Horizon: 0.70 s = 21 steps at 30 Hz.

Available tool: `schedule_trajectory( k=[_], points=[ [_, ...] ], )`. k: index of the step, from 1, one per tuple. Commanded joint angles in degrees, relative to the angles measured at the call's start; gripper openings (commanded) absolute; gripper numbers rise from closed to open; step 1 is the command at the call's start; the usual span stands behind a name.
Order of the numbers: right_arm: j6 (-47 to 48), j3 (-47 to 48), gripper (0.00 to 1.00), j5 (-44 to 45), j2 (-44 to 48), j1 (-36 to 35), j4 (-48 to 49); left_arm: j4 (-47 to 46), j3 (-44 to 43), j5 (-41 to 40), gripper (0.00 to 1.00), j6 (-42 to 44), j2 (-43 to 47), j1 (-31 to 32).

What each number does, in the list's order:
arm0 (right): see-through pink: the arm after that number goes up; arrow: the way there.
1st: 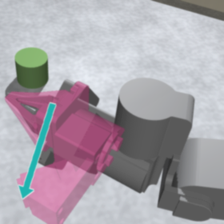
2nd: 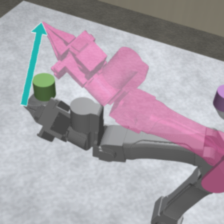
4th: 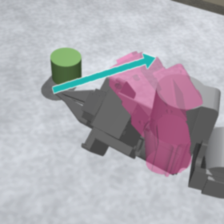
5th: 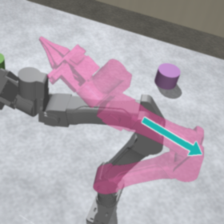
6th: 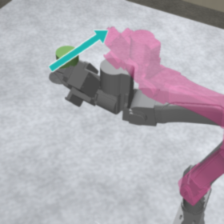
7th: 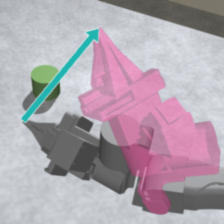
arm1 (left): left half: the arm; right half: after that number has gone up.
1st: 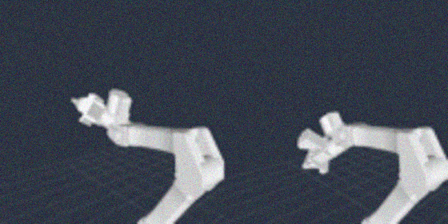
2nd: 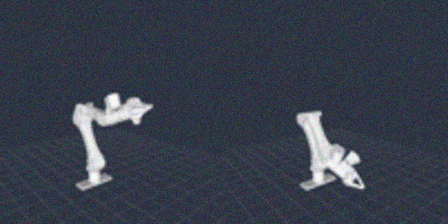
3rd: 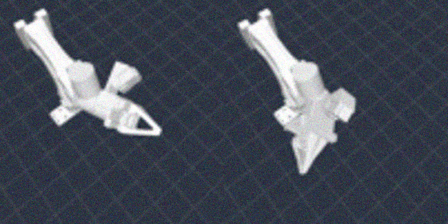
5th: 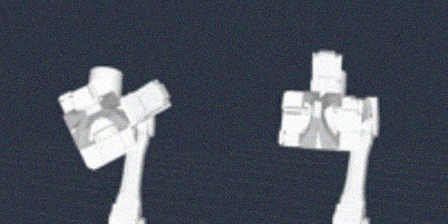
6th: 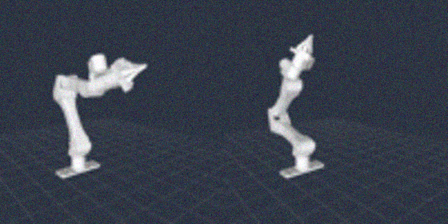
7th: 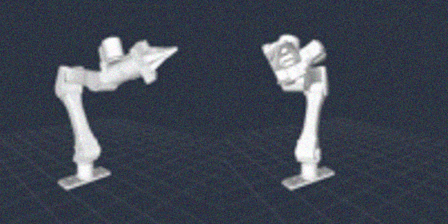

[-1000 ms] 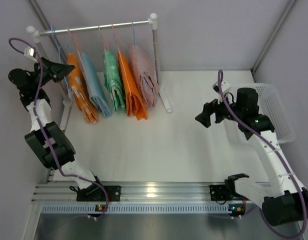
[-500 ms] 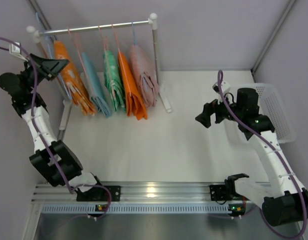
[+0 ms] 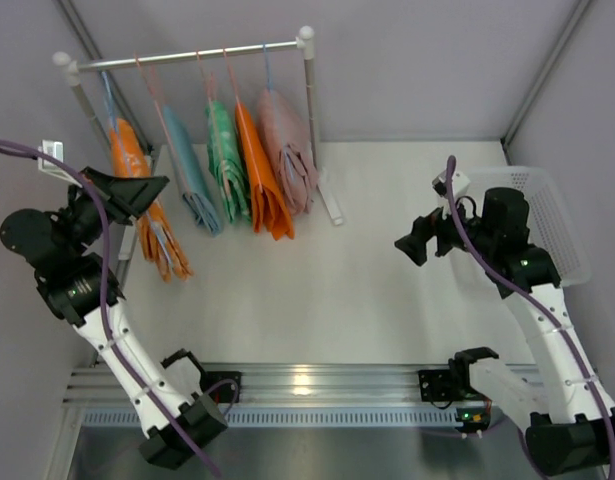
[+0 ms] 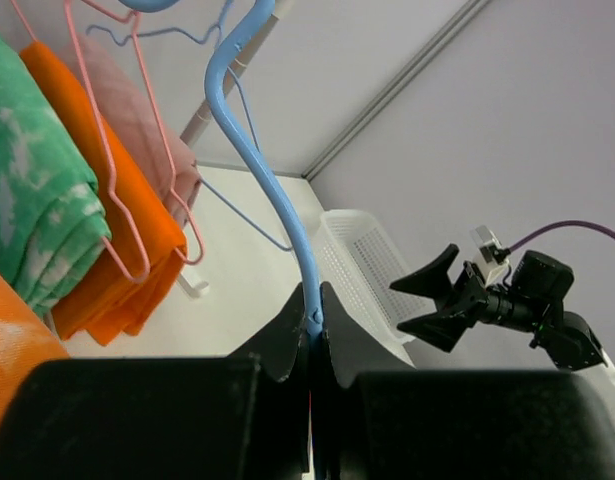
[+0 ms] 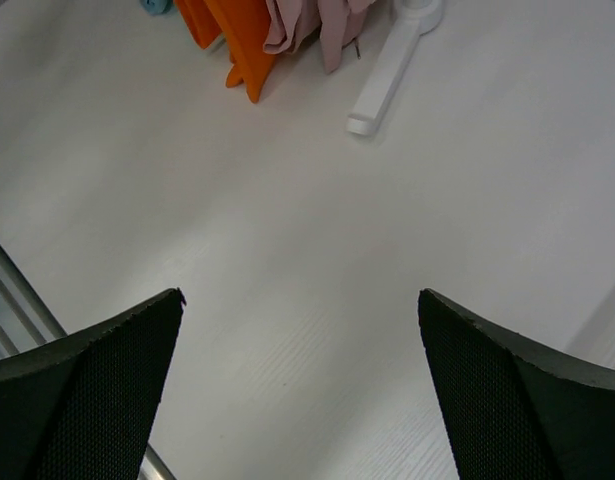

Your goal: Remove the trousers from the hanger

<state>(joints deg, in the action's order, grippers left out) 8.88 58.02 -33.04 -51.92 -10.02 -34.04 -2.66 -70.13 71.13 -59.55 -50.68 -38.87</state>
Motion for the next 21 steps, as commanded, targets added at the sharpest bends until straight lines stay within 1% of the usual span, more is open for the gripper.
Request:
schedule_trajectory(
  k=[1, 3, 6, 9, 10, 11, 12, 13, 14, 15, 18, 20, 21],
  points=[
    [0.4, -1.1, 0.99, -0.5, 3.5, -1.2, -1.9, 6.3, -1.8, 2.1, 0.00, 4.0, 3.6, -0.2],
    [0.6, -1.2, 0.99, -0.6, 4.5, -1.1, -2.4, 6.2, 0.5, 3.8, 0.00, 0.1, 4.7, -0.2],
    [0.3, -1.6, 0.99, -1.0, 5.8, -1.1, -2.9, 7.7, 1.3, 7.7, 0.00, -0.6, 6.1, -0.2],
    [-0.6, -2.3, 0.99, -1.4, 7.1, -1.1, -3.0, 7.4, 0.6, 14.7, 0.00, -0.8, 6.0, 0.1],
    [-1.1, -2.6, 1.00, -1.7, 7.6, -1.2, -2.4, 10.2, -0.1, 18.8, 0.00, 0.1, 5.7, 0.1],
    [-2.4, -3.7, 0.99, -2.0, 8.8, -1.2, -2.1, 14.3, -1.3, 20.7, 0.00, 6.1, 4.4, 0.1],
    [-2.9, -4.1, 1.00, -2.9, 9.5, -1.1, -1.6, 19.8, -2.9, 22.4, 0.00, 10.4, 3.6, 0.0],
    [-3.3, -4.7, 0.99, -3.3, 9.8, -1.1, -1.5, 31.2, -6.7, 23.6, 0.00, 14.5, 2.8, 0.0],
    [-3.9, -5.4, 0.99, -3.3, 10.7, -1.2, -0.9, 35.9, -8.4, 24.7, 0.00, 21.1, 1.8, 0.1],
    [-3.9, -5.7, 1.00, -3.2, 11.0, -1.1, -0.5, 38.9, -9.8, 24.7, 0.00, 22.6, 1.8, 0.3],
    [-3.5, -6.0, 1.00, -1.4, 12.0, -1.2, 0.8, 36.3, -10.1, 24.7, 0.00, 19.8, 3.3, 1.1],
    [-3.3, -5.5, 0.99, -0.6, 12.1, -1.4, 1.1, 30.6, -8.5, 24.7, 0.00, 16.1, 4.0, 1.5],
    [-3.5, -4.8, 0.99, 0.0, 12.0, -1.7, 1.8, 30.3, -8.3, 24.7, 0.00, 14.3, 4.1, 1.4]
  ],
)
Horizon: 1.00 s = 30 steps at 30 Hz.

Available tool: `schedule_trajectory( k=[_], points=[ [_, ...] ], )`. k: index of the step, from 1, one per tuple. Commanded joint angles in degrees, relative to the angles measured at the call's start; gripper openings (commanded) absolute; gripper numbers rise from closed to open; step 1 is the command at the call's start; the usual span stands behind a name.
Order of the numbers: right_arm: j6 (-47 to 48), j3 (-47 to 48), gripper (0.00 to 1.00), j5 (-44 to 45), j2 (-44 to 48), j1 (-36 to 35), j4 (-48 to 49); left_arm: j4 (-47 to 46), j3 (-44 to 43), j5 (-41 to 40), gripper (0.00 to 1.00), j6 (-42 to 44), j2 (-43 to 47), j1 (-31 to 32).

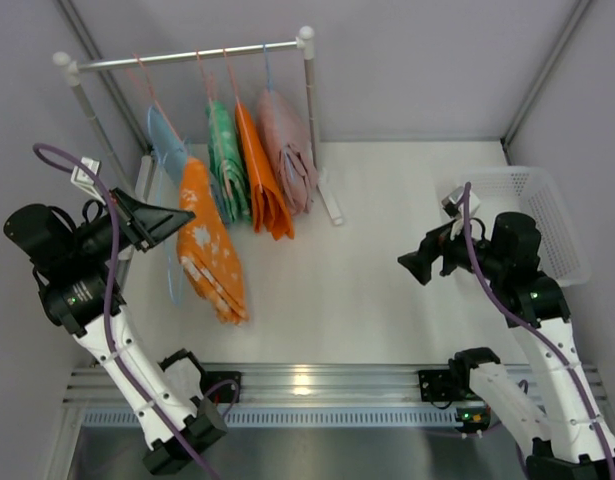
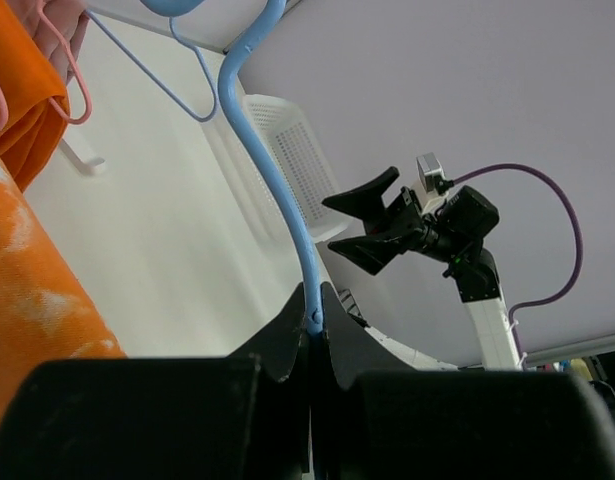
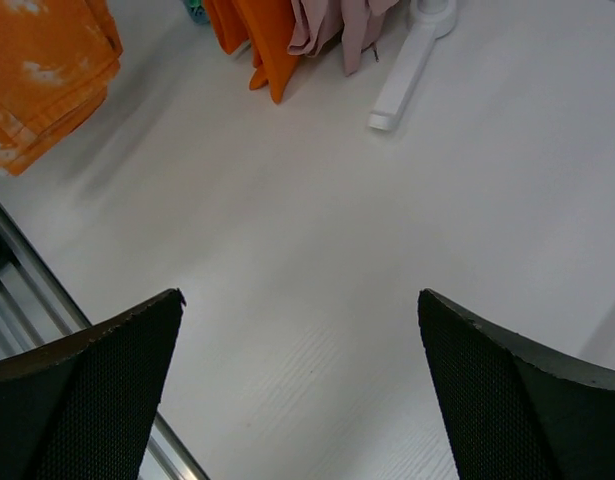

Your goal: Remove the trousers from the hanger

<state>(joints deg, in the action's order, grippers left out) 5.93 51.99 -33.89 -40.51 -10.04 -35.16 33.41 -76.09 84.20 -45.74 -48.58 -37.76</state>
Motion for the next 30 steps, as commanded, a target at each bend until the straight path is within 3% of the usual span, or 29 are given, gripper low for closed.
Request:
schedule_trajectory(
  k=[1, 7, 10, 12, 13, 14, 16, 21, 26, 30],
  points=[
    [-0.7, 1.4, 0.99, 1.1, 0.5, -1.8, 3.5, -5.6, -2.4, 11.5, 0.00, 0.5, 2.1, 0.3],
    [-3.6, 5.0, 0.99, 4.3, -2.3, -5.0, 7.6, -2.7, -9.1, 6.5, 0.00, 2.1, 1.6, 0.3],
    [-5.5, 7.5, 1.00, 5.8, -5.2, -7.6, 9.6, -8.6, -10.4, 1.9, 0.00, -3.5, 0.8, 0.4],
    [-5.5, 10.3, 0.99, 6.9, -8.0, -10.4, 10.4, -17.4, -7.0, 0.0, 0.00, -15.6, 1.0, 0.3],
    [-5.5, 11.5, 0.99, 7.3, -9.1, -11.2, 10.4, -31.1, -5.2, -1.4, 0.00, -21.0, 1.4, 0.4],
    [-5.5, 13.7, 1.00, 8.1, -11.4, -12.4, 9.9, -46.3, -2.3, -1.9, 0.00, -32.5, 2.0, 0.7],
    [-4.8, 15.3, 1.00, 8.8, -13.1, -13.3, 9.8, -51.2, -2.6, -3.0, 0.00, -38.4, 1.8, 1.5],
    [-4.7, 15.9, 0.99, 9.9, -14.0, -14.4, 10.9, -52.7, -6.7, -7.6, 0.00, -40.9, -0.9, 8.7],
    [-5.4, 14.0, 0.99, 10.2, -12.0, -13.4, 11.4, -45.1, -7.8, -13.4, 0.00, -39.1, -4.7, 19.4],
    [-5.2, 13.9, 0.99, 10.3, -11.3, -11.5, 10.7, -50.9, -10.6, -14.9, 0.00, -42.9, -8.2, 21.2]
  ],
)
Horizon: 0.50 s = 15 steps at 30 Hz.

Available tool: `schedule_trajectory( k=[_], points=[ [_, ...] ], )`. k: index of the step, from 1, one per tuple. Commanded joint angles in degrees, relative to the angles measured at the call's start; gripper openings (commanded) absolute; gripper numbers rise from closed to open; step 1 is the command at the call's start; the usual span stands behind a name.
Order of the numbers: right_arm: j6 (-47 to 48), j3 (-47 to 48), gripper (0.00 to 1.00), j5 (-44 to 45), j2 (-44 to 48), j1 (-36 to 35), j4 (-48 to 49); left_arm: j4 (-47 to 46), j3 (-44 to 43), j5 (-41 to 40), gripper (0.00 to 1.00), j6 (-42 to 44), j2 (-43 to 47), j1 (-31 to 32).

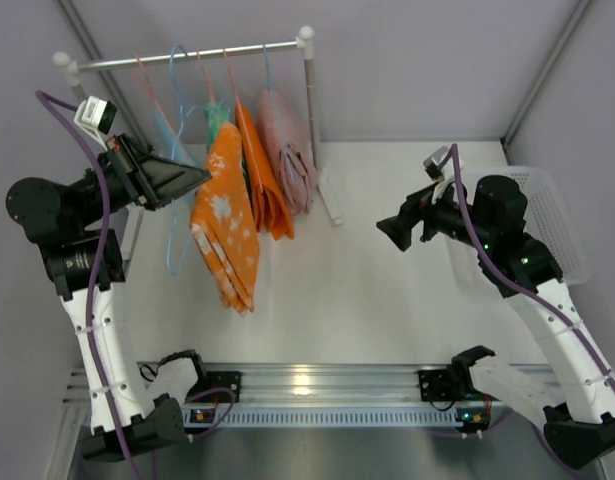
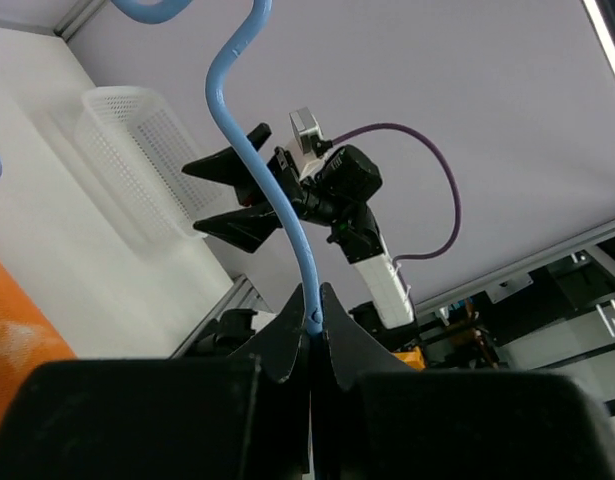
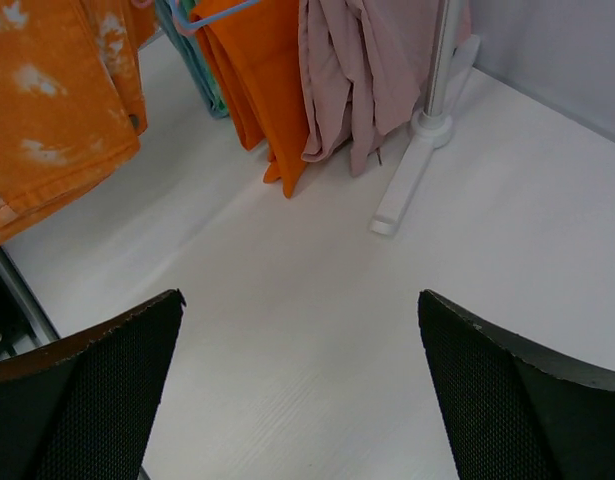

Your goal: Remove the trousers from the hanger

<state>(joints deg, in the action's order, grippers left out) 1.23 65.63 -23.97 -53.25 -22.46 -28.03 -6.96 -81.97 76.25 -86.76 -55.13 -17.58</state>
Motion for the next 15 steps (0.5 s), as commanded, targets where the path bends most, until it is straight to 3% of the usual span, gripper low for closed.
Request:
schedule_trajectory(
  k=[1, 7, 15],
  points=[
    [-0.4, 0.1, 0.99, 0.4, 1.6, 1.2, 3.6, -11.7, -5.9, -7.3, 0.00, -2.8, -3.5, 2.2],
    [0.1, -1.0, 0.99, 1.5, 1.6, 3.6, 3.9, -12.3, -18.7, -9.0, 0.00, -4.7, -9.6, 6.3],
    [-2.1, -0.2, 1.00, 0.0, -0.1, 9.7, 3.7, -11.1, -22.0, -10.2, 0.00, -5.1, -11.4, 12.6]
  ],
)
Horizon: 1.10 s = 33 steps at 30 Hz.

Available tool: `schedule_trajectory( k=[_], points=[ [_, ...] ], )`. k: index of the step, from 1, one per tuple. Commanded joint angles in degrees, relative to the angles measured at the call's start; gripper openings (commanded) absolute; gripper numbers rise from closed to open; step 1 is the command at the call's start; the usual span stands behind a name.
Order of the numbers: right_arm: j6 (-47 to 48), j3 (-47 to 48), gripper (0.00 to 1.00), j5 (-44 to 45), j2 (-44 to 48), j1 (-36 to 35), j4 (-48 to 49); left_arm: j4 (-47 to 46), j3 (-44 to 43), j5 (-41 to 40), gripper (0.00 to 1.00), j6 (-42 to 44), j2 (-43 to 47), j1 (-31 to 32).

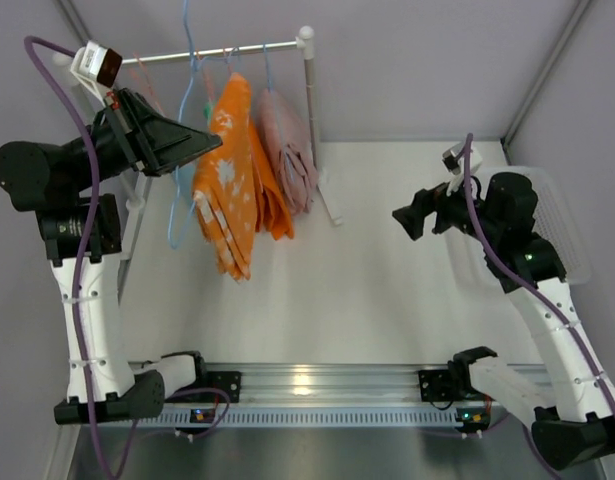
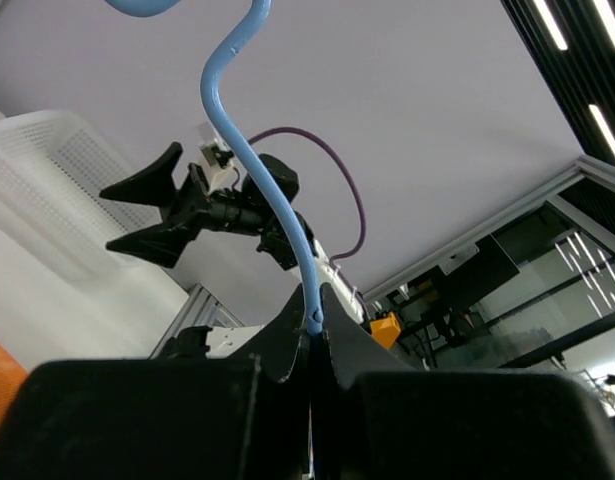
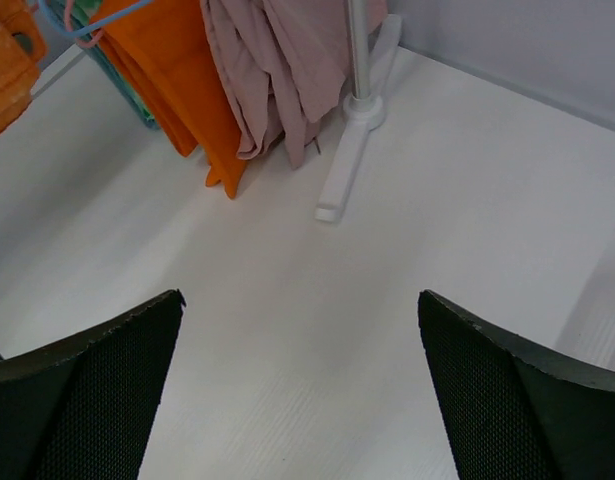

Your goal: Remove the trousers from the hanger

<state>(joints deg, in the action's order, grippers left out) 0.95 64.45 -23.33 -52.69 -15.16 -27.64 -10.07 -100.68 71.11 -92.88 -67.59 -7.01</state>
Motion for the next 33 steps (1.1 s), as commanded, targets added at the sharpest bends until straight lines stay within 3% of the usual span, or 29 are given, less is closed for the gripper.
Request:
schedule_trajectory(
  k=[1, 8, 15, 18, 21, 22, 24, 29, 33],
  points=[
    [-2.9, 1.1, 1.00, -0.9, -0.8, 3.0, 3.4, -7.8, -3.3, -5.1, 0.00, 1.1, 0.8, 3.6],
    [-4.2, 2.2, 1.00, -2.7, -2.2, 7.7, 3.1, -7.9, -2.0, -5.8, 0.00, 1.4, -1.0, 14.3],
    [-4.0, 1.6, 0.99, -2.8, -2.2, 10.5, 2.8, -4.3, 2.9, -6.3, 0.00, 7.5, -2.4, 27.8],
    [-3.6, 1.1, 0.99, -2.5, -2.3, 11.1, 2.9, -3.3, 5.7, -9.2, 0.00, 12.3, -3.9, 36.3],
    [-2.6, 1.0, 0.99, -1.8, -2.2, 11.4, 2.3, 6.5, 2.7, -15.7, 0.00, 24.5, -7.0, 42.0],
    [-2.3, 0.9, 0.99, -1.5, -1.8, 11.5, 2.1, 9.3, 1.2, -17.8, 0.00, 30.9, -8.2, 42.9],
    [-1.5, 0.8, 0.99, -0.7, -1.5, 11.5, 1.0, 15.7, -2.8, -23.2, 0.00, 34.3, -11.7, 44.4],
    [0.5, -2.0, 0.99, 0.7, 0.7, 11.4, 1.7, 16.5, -6.8, -29.3, 0.00, 36.5, -18.2, 46.6],
    [-0.5, -3.8, 1.00, 1.8, 2.2, 11.4, 2.4, 19.7, -12.6, -38.6, 0.00, 39.3, -22.9, 47.0]
  ],
)
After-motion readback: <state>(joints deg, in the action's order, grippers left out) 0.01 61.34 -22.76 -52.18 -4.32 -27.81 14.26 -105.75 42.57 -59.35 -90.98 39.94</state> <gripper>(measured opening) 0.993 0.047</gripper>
